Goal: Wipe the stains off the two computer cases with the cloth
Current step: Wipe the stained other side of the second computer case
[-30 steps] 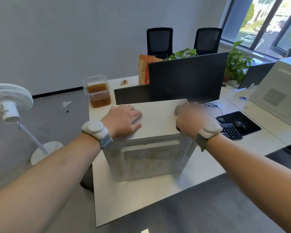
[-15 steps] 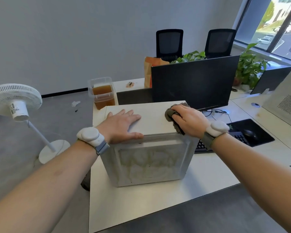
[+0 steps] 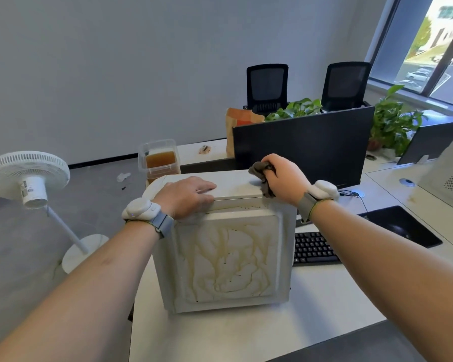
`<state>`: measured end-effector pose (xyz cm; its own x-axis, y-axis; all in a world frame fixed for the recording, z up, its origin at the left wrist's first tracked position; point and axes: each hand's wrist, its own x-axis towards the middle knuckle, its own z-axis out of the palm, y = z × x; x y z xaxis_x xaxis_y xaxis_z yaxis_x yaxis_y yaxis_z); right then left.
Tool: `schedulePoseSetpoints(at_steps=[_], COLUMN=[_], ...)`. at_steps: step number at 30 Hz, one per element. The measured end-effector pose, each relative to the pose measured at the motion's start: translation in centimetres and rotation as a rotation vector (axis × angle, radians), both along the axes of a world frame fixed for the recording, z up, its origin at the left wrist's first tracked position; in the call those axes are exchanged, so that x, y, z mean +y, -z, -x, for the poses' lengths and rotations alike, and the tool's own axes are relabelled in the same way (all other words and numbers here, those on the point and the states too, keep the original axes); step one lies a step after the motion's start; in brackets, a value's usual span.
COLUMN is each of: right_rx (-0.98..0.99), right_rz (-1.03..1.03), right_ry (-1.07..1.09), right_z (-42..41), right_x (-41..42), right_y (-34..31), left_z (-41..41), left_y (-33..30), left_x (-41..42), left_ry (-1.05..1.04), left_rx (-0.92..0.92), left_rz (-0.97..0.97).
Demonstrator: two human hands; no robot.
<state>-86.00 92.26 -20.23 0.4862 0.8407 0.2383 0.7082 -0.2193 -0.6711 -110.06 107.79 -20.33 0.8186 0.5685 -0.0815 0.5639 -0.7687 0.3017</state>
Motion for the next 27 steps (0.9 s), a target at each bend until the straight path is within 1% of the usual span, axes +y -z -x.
schedulePoseSetpoints(at_steps=[2,3,4,5,8,11,13,16,18,21,24,27], right_rx=[0.193,0.219,0.19,0.116,-0.074,-0.144,-0.187,-0.266,-0.329,-0.38,-0.397,-0.41], right_rz=[-0.23,-0.312,-0.372,-0.402,-0.383,-0.26,-0.193,-0.199,-0.198,-0.196,-0.218,-0.237], right_ry=[0.066,0.085,0.132,0.184,0.291,0.292,0.265,0.258,0.261,0.245,0.244,0.247], right_z=[0.2,0.1,0.4,0.6,1.5,1.8,2.0,2.6,2.7,2.2,1.4,1.1], right_x=[-0.8,-1.2,-1.7,-1.8,-2.5,-2.5,-2.4,-2.3,-2.3,-2.6,-3.1,-3.6], right_y=[0.2,0.5,0.7,1.0,1.6,2.5,3.4,4.2,4.4,4.7,5.4,6.3], left_z=[-0.6,-0.8,-1.1,-1.3,-1.9,-2.6,-3.1,-3.6,-4.2,-4.8,-4.6,-4.3], left_y=[-0.3,-0.3,-0.5,-0.6,-0.5,-0.4,-0.1,-0.4,-0.8,-1.0,0.0,0.1], left_x=[0.8,1.0,1.4,2.0,3.3,4.1,4.5,4.4,4.1,3.5,3.3,3.4], left_ry=[0.022,0.012,0.014,0.013,0.026,0.121,0.097,0.001,-0.007,-0.032,-0.1,-0.084], left_rx=[0.023,0.034,0.052,0.057,0.07,0.14,0.131,0.047,0.036,0.046,0.04,0.039], left_rz=[0.01,0.028,0.047,0.06,0.082,0.03,0.014,0.093,0.14,0.112,0.084,0.087])
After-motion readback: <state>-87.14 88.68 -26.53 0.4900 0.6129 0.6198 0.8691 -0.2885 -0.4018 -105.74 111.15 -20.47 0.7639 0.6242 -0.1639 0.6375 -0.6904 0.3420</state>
